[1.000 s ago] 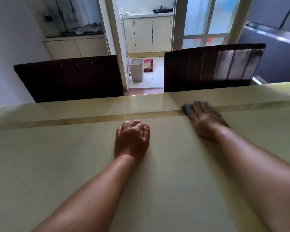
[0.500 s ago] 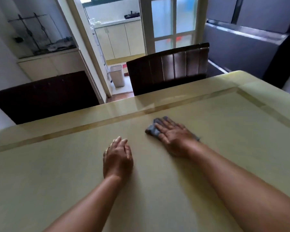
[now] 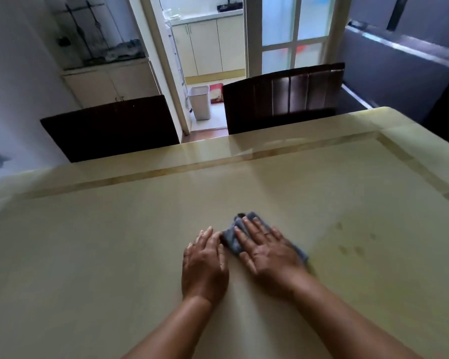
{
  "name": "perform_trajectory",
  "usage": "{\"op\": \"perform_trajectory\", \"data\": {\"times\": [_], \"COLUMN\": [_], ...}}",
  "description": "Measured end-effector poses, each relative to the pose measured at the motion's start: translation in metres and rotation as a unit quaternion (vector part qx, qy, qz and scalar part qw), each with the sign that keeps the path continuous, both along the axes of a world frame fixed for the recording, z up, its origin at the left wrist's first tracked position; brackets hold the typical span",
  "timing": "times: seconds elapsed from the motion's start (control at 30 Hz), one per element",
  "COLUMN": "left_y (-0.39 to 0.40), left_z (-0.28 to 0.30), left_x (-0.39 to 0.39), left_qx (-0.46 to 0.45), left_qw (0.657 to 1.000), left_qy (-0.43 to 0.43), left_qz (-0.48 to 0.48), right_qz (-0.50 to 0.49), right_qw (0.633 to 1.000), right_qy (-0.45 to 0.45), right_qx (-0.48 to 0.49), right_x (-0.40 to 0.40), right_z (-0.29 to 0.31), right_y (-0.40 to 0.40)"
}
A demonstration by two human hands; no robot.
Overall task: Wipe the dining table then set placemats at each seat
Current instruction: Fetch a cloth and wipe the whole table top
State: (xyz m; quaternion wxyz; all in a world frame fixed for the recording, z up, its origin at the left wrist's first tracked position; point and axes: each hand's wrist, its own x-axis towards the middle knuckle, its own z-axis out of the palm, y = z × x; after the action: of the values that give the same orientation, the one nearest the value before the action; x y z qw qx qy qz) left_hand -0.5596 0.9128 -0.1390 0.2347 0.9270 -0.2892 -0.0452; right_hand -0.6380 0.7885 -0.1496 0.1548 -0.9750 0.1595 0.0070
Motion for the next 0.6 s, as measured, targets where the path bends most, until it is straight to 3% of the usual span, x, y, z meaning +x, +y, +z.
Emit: {"op": "perform_trajectory", "data": {"times": [0.13, 0.27, 0.33, 0.47, 0.6], "left_y": [0.020, 0.027, 0.023, 0.020, 0.024], "left_z": [-0.004, -0.007, -0.009, -0.011, -0.011], "left_x": [-0.038, -0.046, -0.047, -0.046, -0.043], "left_qx": [-0.031, -0.031, -0.033, -0.031, -0.036], "left_qw": [0.999, 0.999, 0.999, 0.999, 0.998], "left_qy": [0.033, 0.009, 0.003, -0.009, -0.011], "left_qz": [0.031, 0.025, 0.035, 0.033, 0.042], "right_qz": [0.061, 0.059, 0.005, -0.183, -0.209], "right_qw": [0.998, 0.998, 0.998, 0.982, 0.976], "right_qy": [-0.002, 0.017, 0.038, 0.050, 0.064], "right_qx": [0.010, -0.012, -0.048, -0.007, -0.002], "right_x": [-0.028, -0.038, -0.050, -0.078, -0.074], "right_z": [-0.001, 0.006, 0.012, 0.019, 0.013], "right_y": [0.048, 0.000, -0.048, -0.118, -0.098]}}
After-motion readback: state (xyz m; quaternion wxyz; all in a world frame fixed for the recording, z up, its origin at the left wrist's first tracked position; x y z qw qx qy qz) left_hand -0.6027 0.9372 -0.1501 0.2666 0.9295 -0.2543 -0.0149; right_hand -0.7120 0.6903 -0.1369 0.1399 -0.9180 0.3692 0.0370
